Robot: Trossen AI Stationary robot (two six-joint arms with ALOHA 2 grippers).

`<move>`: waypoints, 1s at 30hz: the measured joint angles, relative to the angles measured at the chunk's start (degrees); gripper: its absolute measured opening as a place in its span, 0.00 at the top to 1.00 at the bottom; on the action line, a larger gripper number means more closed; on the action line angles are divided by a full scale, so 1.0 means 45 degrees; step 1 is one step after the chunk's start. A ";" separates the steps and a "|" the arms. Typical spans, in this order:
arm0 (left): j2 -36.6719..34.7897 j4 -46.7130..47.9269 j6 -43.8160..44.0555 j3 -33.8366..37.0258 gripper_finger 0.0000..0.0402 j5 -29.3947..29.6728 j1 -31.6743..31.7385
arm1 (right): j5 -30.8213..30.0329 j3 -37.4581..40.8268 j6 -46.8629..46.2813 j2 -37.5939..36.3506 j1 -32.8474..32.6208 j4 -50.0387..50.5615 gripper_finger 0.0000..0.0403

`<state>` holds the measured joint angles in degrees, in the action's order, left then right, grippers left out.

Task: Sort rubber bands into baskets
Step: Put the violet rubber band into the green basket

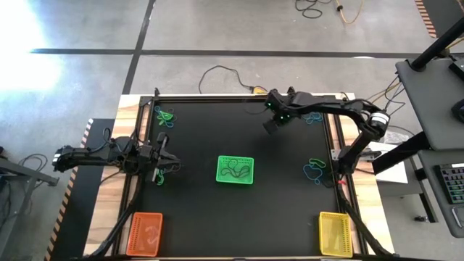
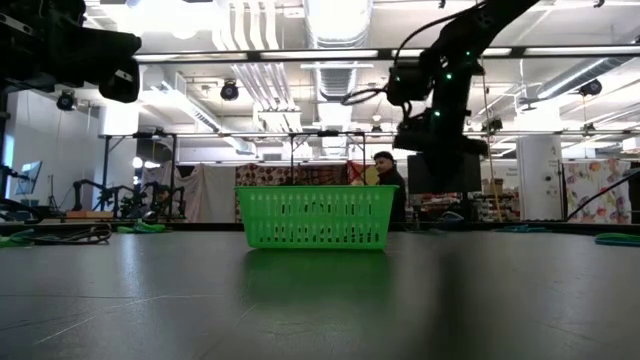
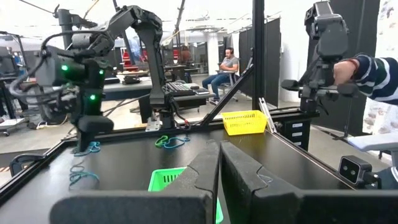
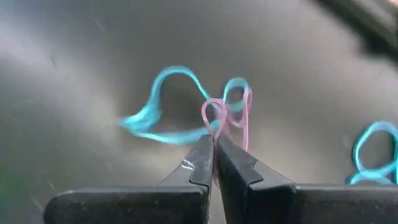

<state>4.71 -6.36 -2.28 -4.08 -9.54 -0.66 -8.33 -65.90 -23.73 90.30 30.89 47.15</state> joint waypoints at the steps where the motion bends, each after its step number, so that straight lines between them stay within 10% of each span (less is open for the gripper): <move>1: 0.0000 0.0001 0.0000 0.0000 1.00 -0.0002 0.0001 | 0.0250 0.0122 -0.0088 0.0000 -0.0058 0.0198 0.98; 19: 0.0000 0.0003 0.0000 0.0003 1.00 -0.0001 0.0001 | 0.4960 0.0631 -0.1945 0.0029 -0.4831 -0.0046 0.97; 30: 0.0000 -0.0001 0.0000 0.0001 1.00 0.0001 0.0003 | 0.1800 -0.4616 0.0229 0.0020 -0.7101 0.0902 0.97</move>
<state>4.71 -6.37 -2.28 -4.07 -9.54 -0.64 -0.23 -86.68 -22.70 90.39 -1.06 51.21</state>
